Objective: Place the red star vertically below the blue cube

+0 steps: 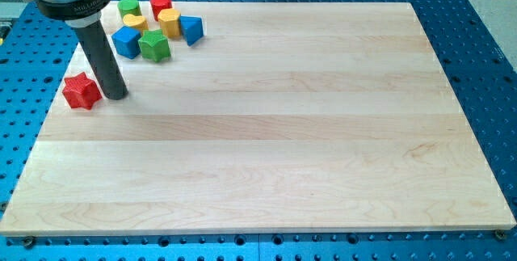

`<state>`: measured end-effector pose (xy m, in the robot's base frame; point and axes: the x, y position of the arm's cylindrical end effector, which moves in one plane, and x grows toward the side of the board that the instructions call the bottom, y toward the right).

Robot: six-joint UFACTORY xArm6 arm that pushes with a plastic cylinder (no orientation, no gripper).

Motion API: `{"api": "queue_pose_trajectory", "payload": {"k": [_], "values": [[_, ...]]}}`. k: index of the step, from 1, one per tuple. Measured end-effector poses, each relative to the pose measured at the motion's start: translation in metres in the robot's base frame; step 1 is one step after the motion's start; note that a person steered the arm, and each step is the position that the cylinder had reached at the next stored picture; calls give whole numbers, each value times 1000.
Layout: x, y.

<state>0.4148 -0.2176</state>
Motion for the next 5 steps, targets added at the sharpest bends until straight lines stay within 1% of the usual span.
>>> {"api": "queue_pose_trajectory", "payload": {"k": [1, 2, 3, 4, 5], "values": [[-1, -15], [-33, -13], [-56, -87], [-52, -86], [28, -86]]}}
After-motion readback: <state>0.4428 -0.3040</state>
